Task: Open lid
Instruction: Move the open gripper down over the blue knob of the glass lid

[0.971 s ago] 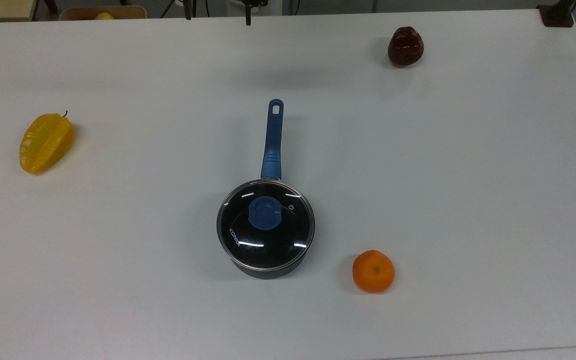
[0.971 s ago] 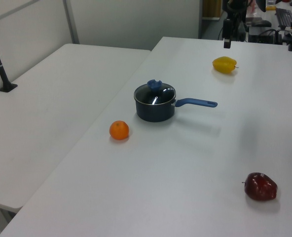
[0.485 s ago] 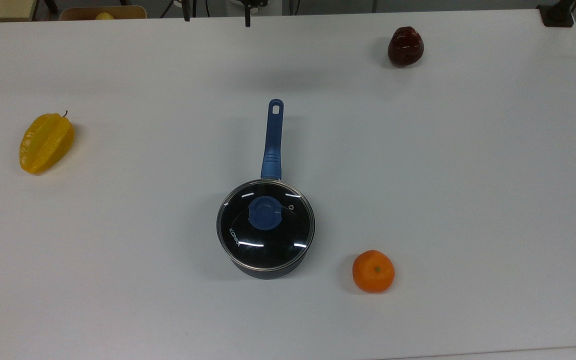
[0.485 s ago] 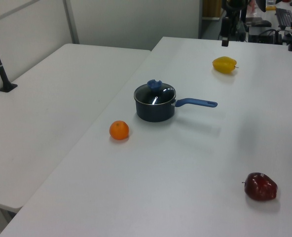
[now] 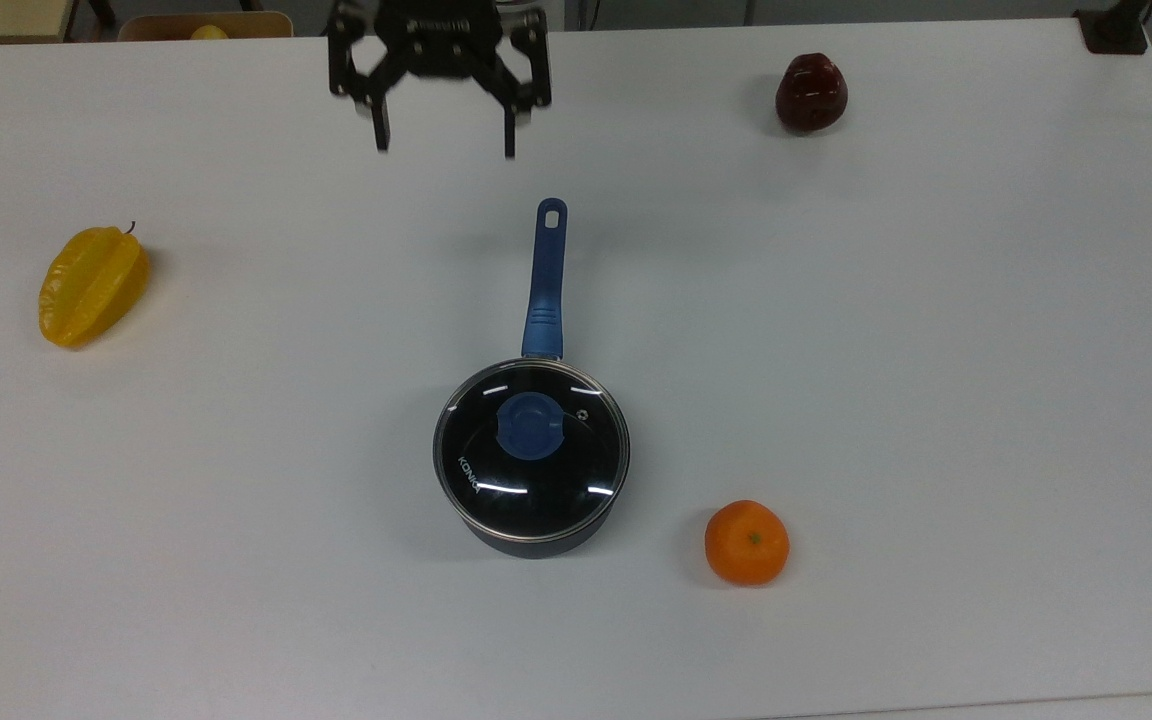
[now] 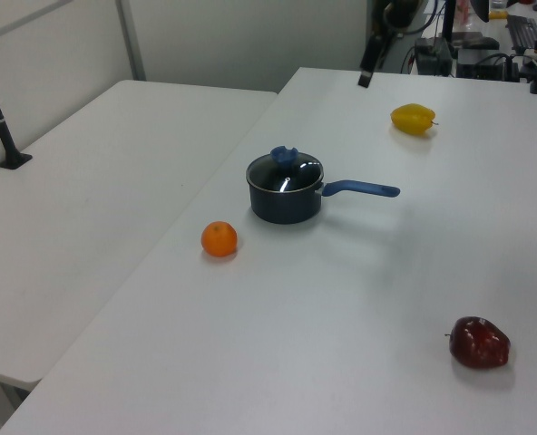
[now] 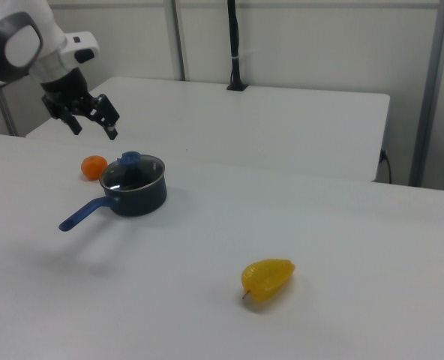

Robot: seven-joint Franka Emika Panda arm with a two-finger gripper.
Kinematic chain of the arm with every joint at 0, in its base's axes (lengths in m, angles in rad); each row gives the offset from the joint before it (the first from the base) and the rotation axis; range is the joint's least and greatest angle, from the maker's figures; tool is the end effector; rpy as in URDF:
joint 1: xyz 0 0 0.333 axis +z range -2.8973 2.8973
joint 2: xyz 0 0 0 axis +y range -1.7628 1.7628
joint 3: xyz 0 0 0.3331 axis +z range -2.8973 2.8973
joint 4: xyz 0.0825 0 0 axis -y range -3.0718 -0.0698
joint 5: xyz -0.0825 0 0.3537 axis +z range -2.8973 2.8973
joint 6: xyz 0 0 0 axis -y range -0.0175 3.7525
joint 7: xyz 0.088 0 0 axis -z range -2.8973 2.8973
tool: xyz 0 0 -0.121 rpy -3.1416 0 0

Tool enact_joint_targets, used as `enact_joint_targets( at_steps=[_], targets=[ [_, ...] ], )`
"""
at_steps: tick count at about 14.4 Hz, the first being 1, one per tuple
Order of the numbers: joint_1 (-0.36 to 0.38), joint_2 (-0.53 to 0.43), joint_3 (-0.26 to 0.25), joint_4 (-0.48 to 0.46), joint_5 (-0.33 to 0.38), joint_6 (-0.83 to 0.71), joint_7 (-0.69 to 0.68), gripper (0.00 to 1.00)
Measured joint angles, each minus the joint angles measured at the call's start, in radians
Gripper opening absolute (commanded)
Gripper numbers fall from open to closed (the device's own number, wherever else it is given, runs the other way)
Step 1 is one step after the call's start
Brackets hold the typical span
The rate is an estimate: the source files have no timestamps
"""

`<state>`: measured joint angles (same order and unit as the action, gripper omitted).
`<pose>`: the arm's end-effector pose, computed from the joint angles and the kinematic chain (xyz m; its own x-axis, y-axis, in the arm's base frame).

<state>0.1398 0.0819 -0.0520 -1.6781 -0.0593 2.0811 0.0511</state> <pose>0.5920 0.0496 0.5859 0.9462 0.0626 0.3175 0.0505 -0.9976 0.0463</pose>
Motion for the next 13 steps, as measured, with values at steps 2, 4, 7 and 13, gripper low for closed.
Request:
enact_joint_targets(
  at_steps=[2, 4, 7, 13],
  targets=[
    [0.017, 0.066, 0.001, -0.001, 0.000, 0.136, -0.001, 1.00],
    [0.031, 0.121, 0.002, -0.002, 0.000, 0.241, -0.001, 1.00],
    [0.038, 0.205, 0.002, -0.006, 0.000, 0.416, -0.001, 1.00],
    [0.038, 0.350, 0.002, -0.014, 0.000, 0.697, 0.001, 1.00]
  ],
)
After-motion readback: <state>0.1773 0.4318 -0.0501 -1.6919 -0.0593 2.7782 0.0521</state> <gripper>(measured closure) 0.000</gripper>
